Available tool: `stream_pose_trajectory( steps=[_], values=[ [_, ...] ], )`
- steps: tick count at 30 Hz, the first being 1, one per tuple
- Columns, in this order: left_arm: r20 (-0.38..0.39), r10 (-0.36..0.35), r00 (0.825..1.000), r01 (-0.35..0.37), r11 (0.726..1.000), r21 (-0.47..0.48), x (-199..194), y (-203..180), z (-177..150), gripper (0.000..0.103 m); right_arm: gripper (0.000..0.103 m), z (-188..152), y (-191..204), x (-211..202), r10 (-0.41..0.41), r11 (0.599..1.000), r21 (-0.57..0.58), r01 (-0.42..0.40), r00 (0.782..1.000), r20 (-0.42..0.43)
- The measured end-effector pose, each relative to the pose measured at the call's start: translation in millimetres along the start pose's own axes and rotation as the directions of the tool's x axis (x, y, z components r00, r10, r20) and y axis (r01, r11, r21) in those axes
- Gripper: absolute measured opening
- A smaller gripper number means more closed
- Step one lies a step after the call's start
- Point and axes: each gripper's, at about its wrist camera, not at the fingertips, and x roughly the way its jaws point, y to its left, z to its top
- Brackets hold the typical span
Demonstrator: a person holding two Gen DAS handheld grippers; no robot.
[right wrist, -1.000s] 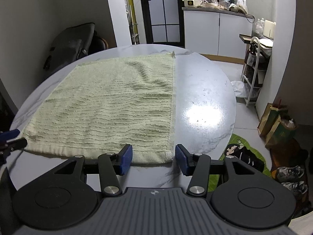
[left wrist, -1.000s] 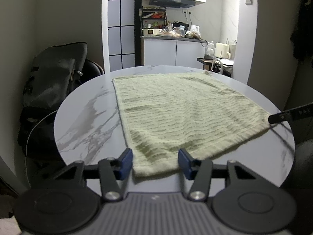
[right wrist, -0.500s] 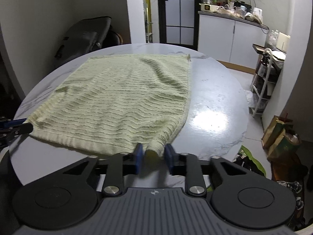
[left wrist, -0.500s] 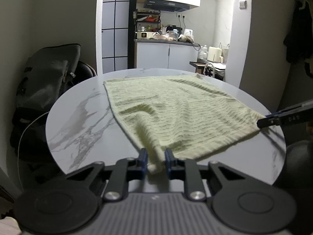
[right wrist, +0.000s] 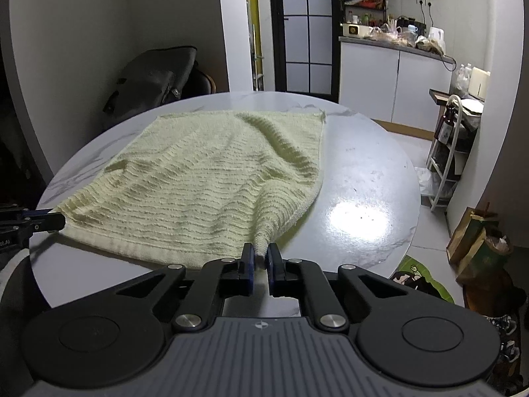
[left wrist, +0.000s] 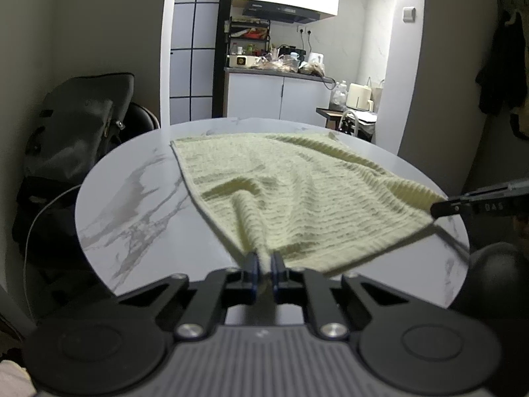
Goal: Fold towel
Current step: 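Close the left gripper on the towel edge while the right gripper pinches beside it, then lift the held towel edge with both grippers and carry it over the towel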
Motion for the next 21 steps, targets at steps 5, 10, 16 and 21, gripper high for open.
stream_pose_trajectory(
  steps=[5,10,16,21],
  values=[
    [0.02,0.01,1.0,-0.01,1.0,0.006,-6,2,5,0.008,0.009,2,-1,-6,0.015,1.0,0.015,-0.016,1.0,0.027],
    [0.034,0.012,0.999,-0.012,1.0,0.007,-11,2,8,0.008,0.009,3,0,-11,0.018,1.0,0.013,-0.019,0.999,0.041],
    [0.059,0.014,0.998,-0.014,1.0,0.003,-18,1,9,0.008,0.009,6,1,-18,0.018,1.0,0.008,-0.018,0.998,0.066],
    [0.082,0.014,0.997,-0.015,1.0,0.007,-27,1,10,0.008,0.009,9,4,-27,0.017,1.0,-0.002,-0.017,0.995,0.095]
  ],
)
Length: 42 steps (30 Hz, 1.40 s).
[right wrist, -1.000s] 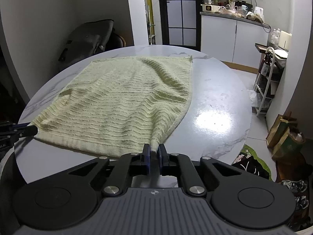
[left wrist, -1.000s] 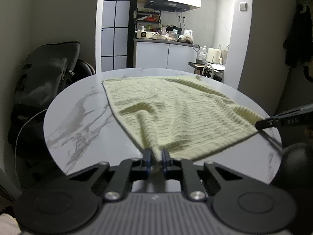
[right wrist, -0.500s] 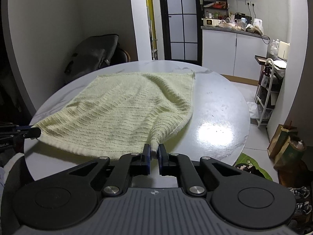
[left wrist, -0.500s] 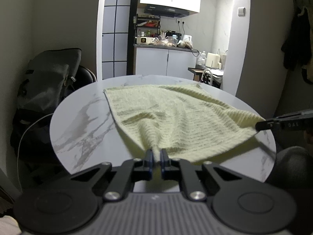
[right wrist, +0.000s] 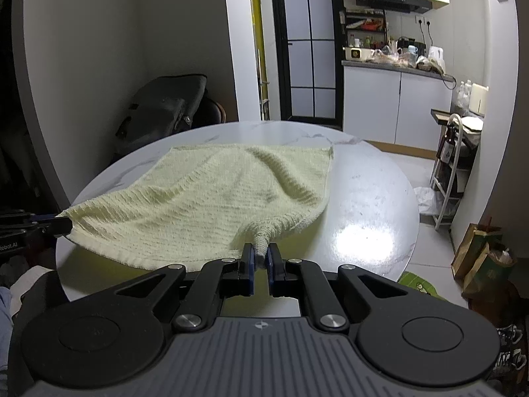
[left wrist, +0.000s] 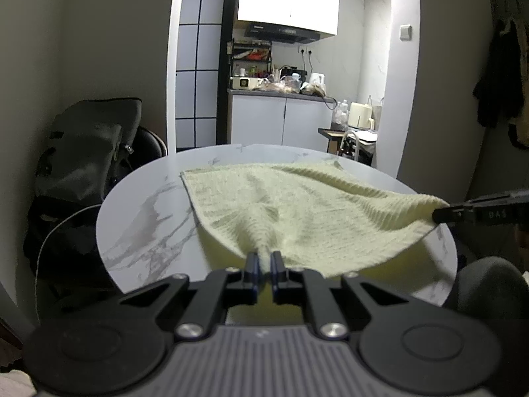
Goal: Fold towel
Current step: 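Lift the held towel edge with both grippers and carry it over the towel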
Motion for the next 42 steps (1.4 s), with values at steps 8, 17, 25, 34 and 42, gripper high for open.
stream_pose_trajectory(
  steps=[8,17,25,34,42],
  values=[
    [0.036,0.004,0.999,-0.005,1.0,0.002,-13,1,2,0.008,0.009,5,-1,-13,0.004,1.0,0.004,-0.004,0.999,0.048],
    [0.078,0.005,0.997,-0.006,1.0,0.015,-23,-3,5,0.008,0.008,9,-2,-27,0.007,1.0,-0.001,-0.007,0.995,0.097],
    [0.108,0.015,0.994,-0.018,0.999,0.029,-34,-5,8,0.008,0.009,12,-4,-40,0.019,1.0,0.009,-0.021,0.99,0.141],
    [0.117,0.007,0.993,-0.01,0.999,0.031,-36,-6,10,0.008,0.008,12,-8,-41,0.022,1.0,0.015,-0.024,0.988,0.155],
    [0.078,0.01,0.997,-0.012,1.0,0.021,-23,-1,6,0.008,0.008,5,-8,-28,0.015,0.999,0.037,-0.02,0.992,0.122]
  ],
)
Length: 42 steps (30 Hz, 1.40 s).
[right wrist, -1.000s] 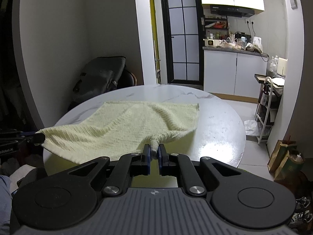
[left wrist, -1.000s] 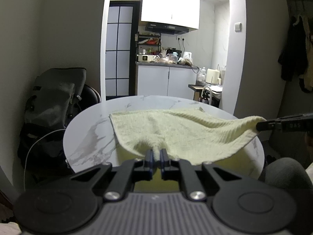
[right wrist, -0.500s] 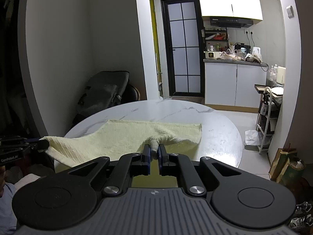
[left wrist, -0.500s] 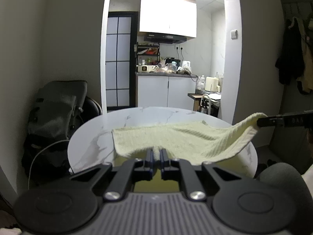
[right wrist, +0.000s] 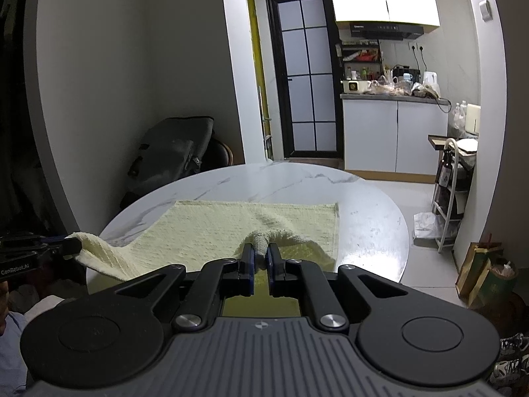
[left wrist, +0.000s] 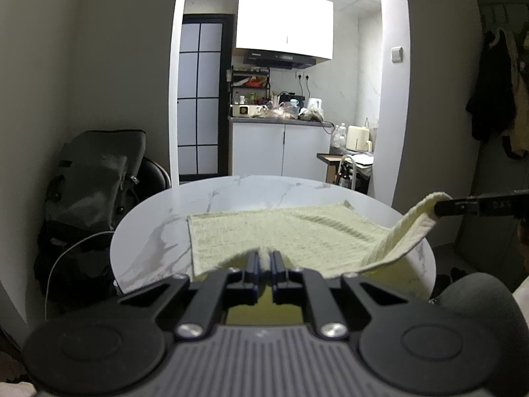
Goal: Fold towel
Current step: 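Lift the held towel edge with both grippers and carry it over the towel, then lower the held edge onto the opposite towel edge with both grippers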
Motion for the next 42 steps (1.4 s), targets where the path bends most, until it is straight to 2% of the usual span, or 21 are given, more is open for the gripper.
stream_pose_trajectory(
  steps=[8,14,20,42],
  values=[
    [-0.002,0.0,1.0,0.0,1.0,-0.004,11,8,8,0.008,0.008,6,-1,7,-0.005,1.0,0.009,0.005,1.0,0.003],
    [0.025,0.0,1.0,0.0,1.0,0.0,15,12,21,0.008,0.008,21,-2,9,-0.003,1.0,0.01,0.003,0.999,0.041],
    [0.045,-0.001,0.999,0.003,0.999,-0.045,23,18,31,0.005,0.008,30,-1,14,-0.003,1.0,0.008,0.003,0.998,0.068],
    [0.096,0.001,0.995,0.005,0.998,-0.061,51,25,55,0.005,0.008,55,-6,35,-0.02,0.999,0.031,0.017,0.995,0.097]
  ],
)
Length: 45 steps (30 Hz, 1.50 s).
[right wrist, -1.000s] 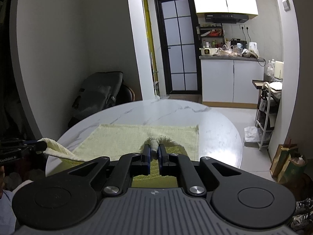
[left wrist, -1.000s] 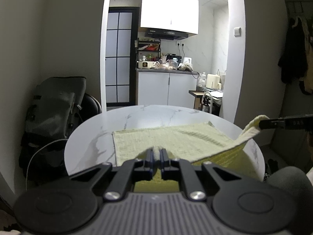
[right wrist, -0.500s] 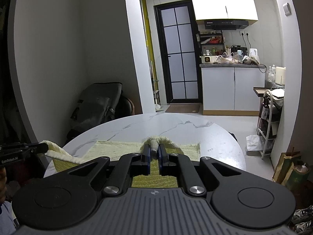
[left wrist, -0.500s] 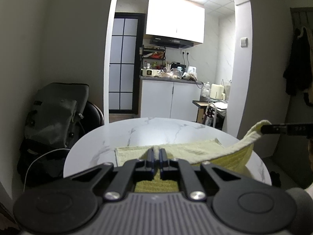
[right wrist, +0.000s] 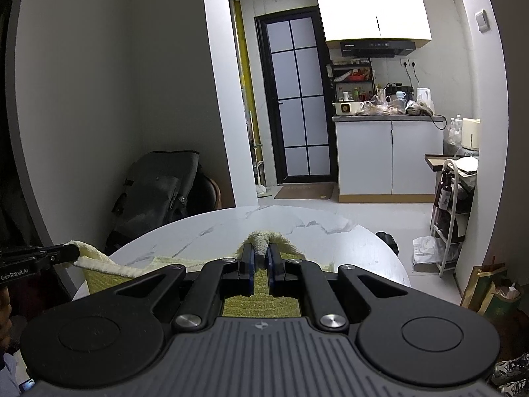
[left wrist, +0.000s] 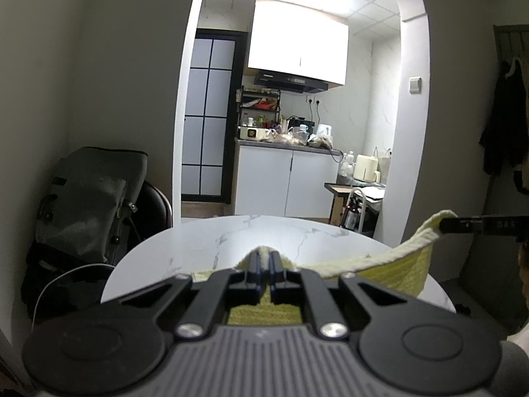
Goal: Fold towel
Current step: 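Lower the held edge onto the opposite towel edge with both grippers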
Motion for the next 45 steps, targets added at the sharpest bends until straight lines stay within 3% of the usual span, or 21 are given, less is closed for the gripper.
stream_pose_trajectory(
  steps=[13,45],
  values=[
    [-0.02,0.006,1.0,-0.006,1.0,-0.001,23,6,4,0.005,0.008,4,-5,21,-0.007,1.0,0.02,0.007,1.0,-0.001],
    [-0.13,0.023,0.991,-0.023,1.0,0.003,93,21,1,0.005,0.008,-3,-29,100,-0.019,0.996,0.089,0.028,0.994,-0.105]
  ],
)
